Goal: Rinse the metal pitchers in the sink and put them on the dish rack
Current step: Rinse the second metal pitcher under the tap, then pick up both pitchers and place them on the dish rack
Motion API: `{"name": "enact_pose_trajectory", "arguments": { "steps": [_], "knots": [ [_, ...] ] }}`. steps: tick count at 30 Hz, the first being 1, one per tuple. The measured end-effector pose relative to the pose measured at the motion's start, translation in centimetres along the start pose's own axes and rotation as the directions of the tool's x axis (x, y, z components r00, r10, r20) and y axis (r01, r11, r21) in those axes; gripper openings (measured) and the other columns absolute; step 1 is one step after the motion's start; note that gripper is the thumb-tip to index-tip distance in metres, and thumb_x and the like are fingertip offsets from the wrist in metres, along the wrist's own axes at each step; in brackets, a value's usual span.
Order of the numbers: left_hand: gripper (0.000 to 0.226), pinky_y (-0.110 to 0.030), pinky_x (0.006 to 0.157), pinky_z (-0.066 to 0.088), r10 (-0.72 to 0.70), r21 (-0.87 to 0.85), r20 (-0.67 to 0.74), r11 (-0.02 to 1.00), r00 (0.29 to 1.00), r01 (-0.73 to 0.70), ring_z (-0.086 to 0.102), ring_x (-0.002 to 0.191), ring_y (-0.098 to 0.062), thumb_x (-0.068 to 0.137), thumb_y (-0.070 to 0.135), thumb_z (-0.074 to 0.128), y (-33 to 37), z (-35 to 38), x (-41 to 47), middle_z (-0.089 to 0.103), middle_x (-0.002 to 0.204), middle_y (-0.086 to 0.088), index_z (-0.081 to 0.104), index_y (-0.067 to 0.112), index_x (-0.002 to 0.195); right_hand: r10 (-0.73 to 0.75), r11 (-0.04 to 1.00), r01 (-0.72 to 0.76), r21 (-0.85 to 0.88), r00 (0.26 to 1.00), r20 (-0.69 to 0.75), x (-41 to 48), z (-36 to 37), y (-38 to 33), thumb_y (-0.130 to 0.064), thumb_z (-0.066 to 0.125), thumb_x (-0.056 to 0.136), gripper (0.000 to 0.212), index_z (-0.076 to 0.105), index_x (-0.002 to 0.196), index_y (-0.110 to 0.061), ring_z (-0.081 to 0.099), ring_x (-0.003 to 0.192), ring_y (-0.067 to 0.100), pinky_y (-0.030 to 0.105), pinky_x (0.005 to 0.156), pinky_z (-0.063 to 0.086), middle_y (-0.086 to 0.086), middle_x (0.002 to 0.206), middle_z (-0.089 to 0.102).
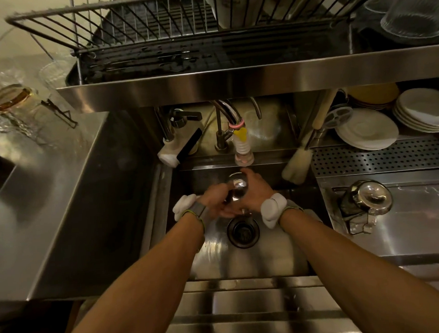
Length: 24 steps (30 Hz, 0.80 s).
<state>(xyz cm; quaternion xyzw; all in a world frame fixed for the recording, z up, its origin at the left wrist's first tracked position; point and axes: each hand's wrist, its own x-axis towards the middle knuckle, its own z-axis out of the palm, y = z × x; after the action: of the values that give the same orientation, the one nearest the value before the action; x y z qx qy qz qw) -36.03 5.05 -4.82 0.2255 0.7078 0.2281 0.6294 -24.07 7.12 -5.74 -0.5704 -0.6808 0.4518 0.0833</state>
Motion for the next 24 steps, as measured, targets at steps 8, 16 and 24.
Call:
{"name": "enact_pose_trajectory", "arguments": {
  "steps": [8, 16, 24],
  "knots": [
    [0.050, -0.029, 0.053, 0.050, -0.025, 0.246, 0.095, 0.969, 0.995, 0.000, 0.064, 0.077, -0.027, 0.100, 0.049, 0.027, -0.8, -1.4, 0.3, 0.063, 0.084, -0.012, 0.055, 0.011, 0.088, 0.072, 0.986, -0.079, -0.150, 0.996, -0.055, -0.3, 0.8, 1.6, -0.037, 0.089, 0.051, 0.110, 0.029, 0.140, -0.019, 0.047, 0.120, 0.033, 0.039, 0.097, 0.046, 0.012, 0.132, 0.040],
    [0.048, -0.032, 0.094, 0.045, 0.286, 0.876, -0.057, 0.475, 0.957, -0.090, 0.055, 0.122, -0.035, 0.094, 0.042, 0.046, -1.6, -2.3, 1.2, 0.057, 0.132, -0.017, 0.059, 0.008, 0.124, -0.003, 0.924, -0.011, -0.382, 0.999, -0.037, -2.7, 0.6, 2.3, -0.037, 0.087, 0.051, 0.103, 0.031, 0.137, -0.028, 0.049, 0.117, 0.035, 0.047, 0.095, 0.048, 0.007, 0.130, 0.045],
    [0.029, -0.033, 0.086, 0.047, 0.461, 0.851, 0.039, 0.450, 0.886, -0.272, 0.062, 0.109, -0.034, 0.091, 0.033, 0.051, 1.2, 3.1, -2.8, 0.067, 0.115, -0.015, 0.069, 0.012, 0.098, -0.092, 0.949, 0.071, -0.306, 0.994, -0.054, -6.1, -3.9, 3.4, -0.031, 0.086, 0.051, 0.107, 0.030, 0.142, -0.027, 0.050, 0.115, 0.035, 0.042, 0.097, 0.047, 0.012, 0.128, 0.044]
  ]
}}
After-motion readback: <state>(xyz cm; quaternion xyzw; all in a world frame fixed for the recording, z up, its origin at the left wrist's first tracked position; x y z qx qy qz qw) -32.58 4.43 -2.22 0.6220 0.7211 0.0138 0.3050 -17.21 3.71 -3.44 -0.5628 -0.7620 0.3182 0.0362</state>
